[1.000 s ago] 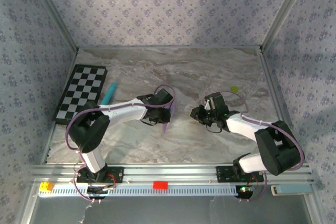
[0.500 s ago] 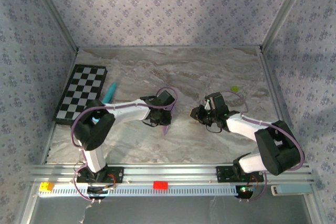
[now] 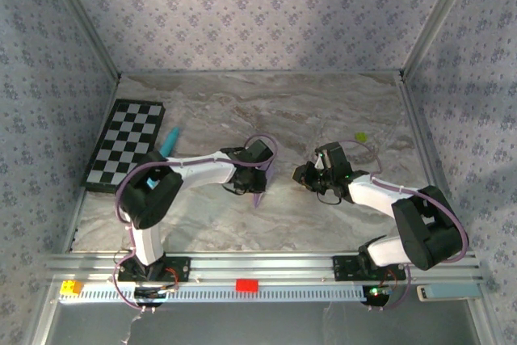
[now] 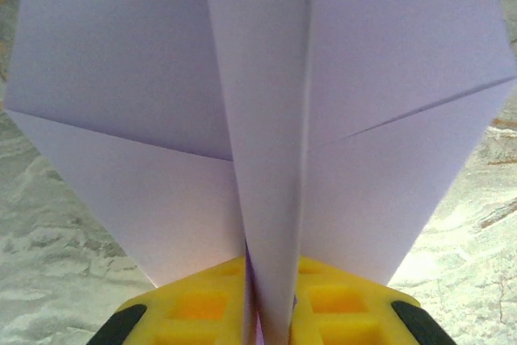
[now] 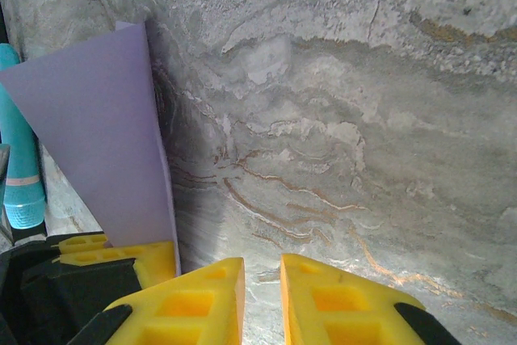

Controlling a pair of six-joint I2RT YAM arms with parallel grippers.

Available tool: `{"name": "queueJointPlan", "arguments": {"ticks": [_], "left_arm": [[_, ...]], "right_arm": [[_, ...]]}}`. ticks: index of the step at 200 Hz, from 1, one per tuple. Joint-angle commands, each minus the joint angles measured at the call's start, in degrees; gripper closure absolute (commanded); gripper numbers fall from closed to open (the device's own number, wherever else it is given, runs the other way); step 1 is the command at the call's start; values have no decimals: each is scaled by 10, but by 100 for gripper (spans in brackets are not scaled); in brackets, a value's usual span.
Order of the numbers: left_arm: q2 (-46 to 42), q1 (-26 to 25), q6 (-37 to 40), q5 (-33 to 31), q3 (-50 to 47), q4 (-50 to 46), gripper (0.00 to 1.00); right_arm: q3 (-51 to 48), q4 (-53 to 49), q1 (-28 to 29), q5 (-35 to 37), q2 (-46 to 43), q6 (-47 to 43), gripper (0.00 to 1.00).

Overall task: Fold a paper plane with a square sheet of paper (pick it up from the middle)
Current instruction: Move a paper plane to the center of the table.

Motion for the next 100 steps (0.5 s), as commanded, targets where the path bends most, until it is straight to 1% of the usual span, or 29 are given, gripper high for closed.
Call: {"name": "queueJointPlan", "arguments": {"ticks": [1,54,100], "left_arm": [[24,-9,9,-21,17,-33,83],[66,-26,0,-76,65,-101,78],[102,-30,-28,-79,90,-113,75]], "right_arm": [[-6,-12,3,6,-11,-2,80],[-13,-21,-5,8,-32,-6,80],[-24,-36,-25,6,-65,-11,79]]}}
